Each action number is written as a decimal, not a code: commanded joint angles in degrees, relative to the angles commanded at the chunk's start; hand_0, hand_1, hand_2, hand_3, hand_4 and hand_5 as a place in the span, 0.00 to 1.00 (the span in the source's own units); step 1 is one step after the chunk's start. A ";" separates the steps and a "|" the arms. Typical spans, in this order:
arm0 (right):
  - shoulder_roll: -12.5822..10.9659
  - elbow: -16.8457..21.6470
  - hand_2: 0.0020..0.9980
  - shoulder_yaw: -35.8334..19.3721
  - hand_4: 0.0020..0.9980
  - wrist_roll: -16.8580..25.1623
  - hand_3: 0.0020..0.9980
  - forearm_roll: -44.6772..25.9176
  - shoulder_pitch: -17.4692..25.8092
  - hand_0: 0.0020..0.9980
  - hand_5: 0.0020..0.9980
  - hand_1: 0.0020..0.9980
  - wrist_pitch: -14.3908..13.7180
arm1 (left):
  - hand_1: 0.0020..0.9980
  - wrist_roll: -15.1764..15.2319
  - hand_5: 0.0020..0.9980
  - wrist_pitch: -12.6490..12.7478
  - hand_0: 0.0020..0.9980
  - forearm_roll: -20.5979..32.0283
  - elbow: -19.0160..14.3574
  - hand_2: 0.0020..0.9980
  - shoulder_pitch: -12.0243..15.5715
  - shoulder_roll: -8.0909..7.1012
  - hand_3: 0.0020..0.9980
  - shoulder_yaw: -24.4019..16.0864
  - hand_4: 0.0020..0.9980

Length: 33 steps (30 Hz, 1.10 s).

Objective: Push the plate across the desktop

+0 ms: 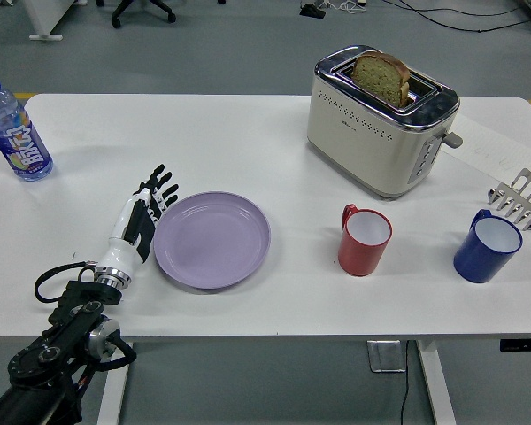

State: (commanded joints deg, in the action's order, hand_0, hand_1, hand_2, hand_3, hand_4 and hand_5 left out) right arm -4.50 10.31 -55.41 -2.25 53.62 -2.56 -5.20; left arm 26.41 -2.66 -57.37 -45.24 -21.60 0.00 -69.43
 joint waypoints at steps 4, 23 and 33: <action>-0.02 0.00 0.66 -0.01 0.16 0.00 0.64 0.08 0.00 0.61 0.38 0.55 0.02 | 0.92 0.02 1.00 -0.03 0.88 0.80 0.06 0.97 0.02 0.00 1.00 0.90 0.50; -0.09 0.00 0.66 0.41 0.16 -0.04 0.64 0.04 0.44 0.61 0.38 0.55 0.05 | 0.92 0.50 1.00 0.06 0.88 1.52 -0.07 0.97 0.02 0.00 1.00 4.77 0.50; -0.12 0.00 0.66 0.30 0.16 -0.14 0.64 0.32 0.73 0.61 0.38 0.55 0.07 | 0.92 0.48 1.00 -0.24 0.88 1.74 -0.47 0.97 0.32 0.00 1.00 7.31 0.50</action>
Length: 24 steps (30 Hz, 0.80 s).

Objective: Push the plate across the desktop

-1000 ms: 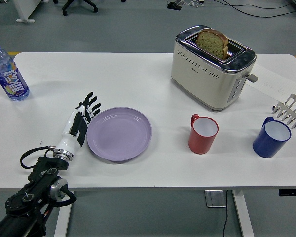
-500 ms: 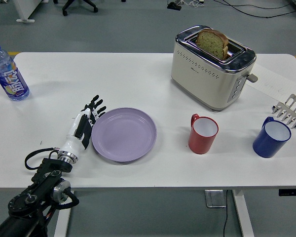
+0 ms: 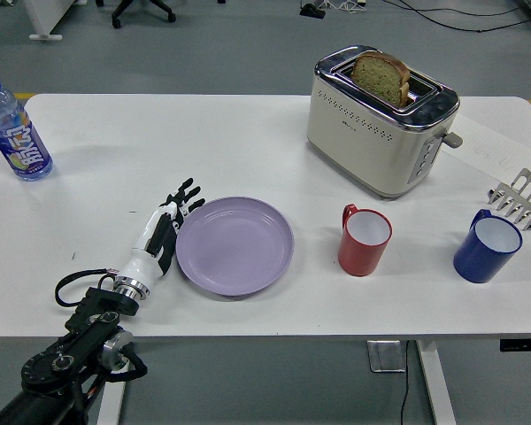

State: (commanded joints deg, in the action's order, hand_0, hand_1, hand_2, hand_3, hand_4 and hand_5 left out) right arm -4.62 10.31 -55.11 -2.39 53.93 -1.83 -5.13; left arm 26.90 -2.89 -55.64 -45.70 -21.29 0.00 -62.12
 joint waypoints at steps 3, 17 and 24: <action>-0.03 0.00 0.66 0.03 0.16 0.01 0.64 -0.02 0.04 0.61 0.38 0.55 0.00 | 0.92 0.03 1.00 -0.01 0.88 0.06 -0.12 0.97 -0.02 0.00 1.00 0.32 0.50; 0.02 0.00 0.66 0.34 0.16 0.09 0.64 -0.32 -0.21 0.61 0.38 0.55 0.01 | 0.92 0.08 1.00 -0.24 0.88 0.24 -0.75 0.97 -0.71 0.00 1.00 2.23 0.50; 0.01 0.00 0.66 0.35 0.16 0.12 0.64 -0.33 -0.26 0.61 0.38 0.55 0.01 | 0.92 0.09 1.00 -0.34 0.88 0.52 -0.82 0.97 -0.85 0.00 1.00 3.21 0.50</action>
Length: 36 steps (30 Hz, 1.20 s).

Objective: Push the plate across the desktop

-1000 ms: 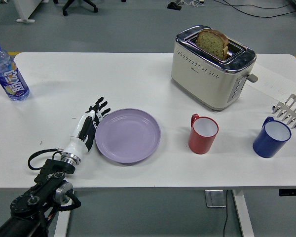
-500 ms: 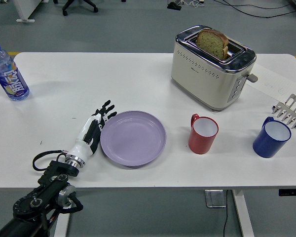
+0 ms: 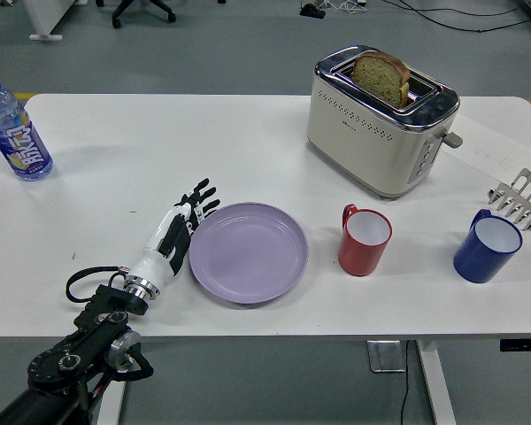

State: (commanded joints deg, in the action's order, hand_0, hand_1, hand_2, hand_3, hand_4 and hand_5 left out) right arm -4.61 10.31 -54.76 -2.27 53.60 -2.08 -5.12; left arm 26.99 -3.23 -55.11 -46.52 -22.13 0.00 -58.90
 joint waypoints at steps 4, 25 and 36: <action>0.02 0.00 0.66 -0.02 0.16 0.00 0.64 0.00 -0.01 0.61 0.38 0.55 -0.02 | 0.92 0.04 1.00 -0.01 0.88 0.06 -0.01 0.97 -0.09 0.00 1.00 0.48 0.50; -0.14 0.00 0.66 -0.41 0.16 0.16 0.64 -0.11 -0.24 0.61 0.38 0.55 -0.12 | 0.92 -1.06 1.00 1.27 0.88 -4.46 -0.53 0.97 -1.23 0.00 0.99 -7.66 0.50; -0.40 0.00 0.66 -1.11 0.16 0.09 0.64 -0.24 0.18 0.61 0.38 0.55 -0.24 | 0.89 -5.30 1.00 -1.82 0.86 -7.03 -4.60 0.92 1.53 -0.27 0.90 -17.93 0.49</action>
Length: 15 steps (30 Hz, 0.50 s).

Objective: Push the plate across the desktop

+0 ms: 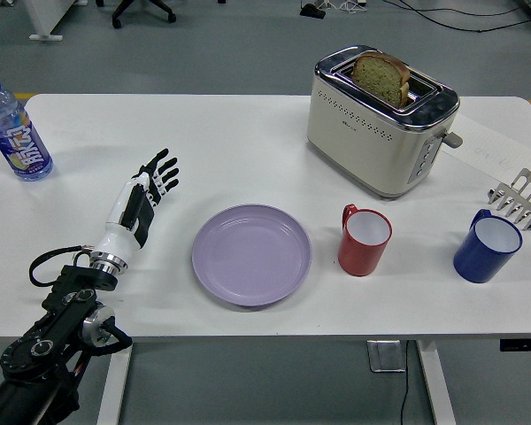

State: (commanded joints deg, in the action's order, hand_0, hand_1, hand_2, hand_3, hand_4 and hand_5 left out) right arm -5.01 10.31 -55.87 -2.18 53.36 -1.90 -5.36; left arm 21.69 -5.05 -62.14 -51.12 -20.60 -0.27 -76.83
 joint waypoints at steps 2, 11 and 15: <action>-0.10 0.00 0.66 0.02 0.16 0.11 0.64 -0.25 0.12 0.61 0.38 0.55 -0.06 | 0.88 -1.25 1.00 -0.87 0.86 -0.22 -0.74 0.90 0.84 -1.12 0.88 -1.99 0.49; -0.22 0.00 0.66 -0.55 0.16 0.02 0.64 -0.30 0.41 0.61 0.38 0.55 -0.19 | 0.87 -5.04 1.00 -3.29 0.85 -0.32 -4.25 0.89 4.27 -5.35 0.87 -7.66 0.50; -0.25 0.00 0.66 -1.07 0.16 -0.22 0.64 0.28 0.54 0.61 0.38 0.55 -0.24 | 0.84 -7.92 1.00 -5.54 0.84 -0.61 -6.34 0.85 6.89 -7.44 0.85 -10.30 0.50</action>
State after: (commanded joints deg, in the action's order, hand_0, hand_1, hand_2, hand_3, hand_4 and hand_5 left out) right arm -5.26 10.31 -56.94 -2.40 53.64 -1.36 -5.60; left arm 13.77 -10.59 -62.75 -57.47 -13.72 -7.71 -87.13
